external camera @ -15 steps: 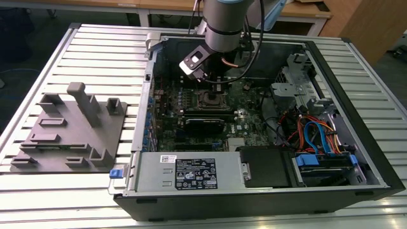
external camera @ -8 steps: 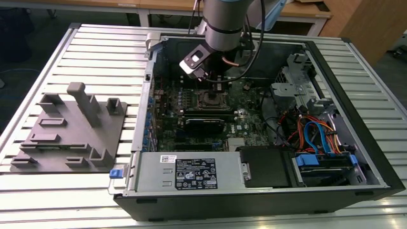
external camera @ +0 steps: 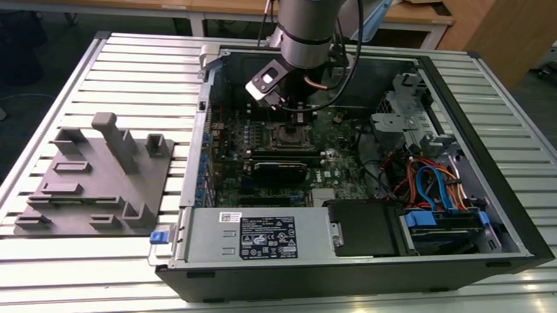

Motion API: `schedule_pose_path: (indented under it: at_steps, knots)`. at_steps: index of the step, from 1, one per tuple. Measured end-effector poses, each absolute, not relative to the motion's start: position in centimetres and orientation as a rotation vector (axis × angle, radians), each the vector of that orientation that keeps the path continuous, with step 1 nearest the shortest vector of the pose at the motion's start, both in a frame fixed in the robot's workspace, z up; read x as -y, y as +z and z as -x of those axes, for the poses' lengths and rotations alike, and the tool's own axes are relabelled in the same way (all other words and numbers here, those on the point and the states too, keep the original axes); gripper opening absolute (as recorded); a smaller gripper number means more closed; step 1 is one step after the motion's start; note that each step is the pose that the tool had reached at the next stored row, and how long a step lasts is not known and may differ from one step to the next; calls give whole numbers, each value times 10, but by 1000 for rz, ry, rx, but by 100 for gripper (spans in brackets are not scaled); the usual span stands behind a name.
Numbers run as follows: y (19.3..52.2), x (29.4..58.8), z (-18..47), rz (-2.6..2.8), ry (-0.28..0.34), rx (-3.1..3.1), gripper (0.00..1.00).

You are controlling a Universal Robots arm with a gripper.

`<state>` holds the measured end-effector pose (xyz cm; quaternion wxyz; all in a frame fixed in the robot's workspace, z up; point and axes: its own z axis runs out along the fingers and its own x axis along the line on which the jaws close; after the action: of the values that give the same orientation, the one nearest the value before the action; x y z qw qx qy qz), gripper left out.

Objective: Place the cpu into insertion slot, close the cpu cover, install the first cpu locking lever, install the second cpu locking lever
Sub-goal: 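Install the first cpu locking lever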

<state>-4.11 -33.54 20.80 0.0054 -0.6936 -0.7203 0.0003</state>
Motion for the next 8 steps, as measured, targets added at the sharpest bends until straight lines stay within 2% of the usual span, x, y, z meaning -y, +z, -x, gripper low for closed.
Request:
schedule_pose_path:
  at_steps: [8]
  knots:
    - [210,335,41,2172,1,2255,10]
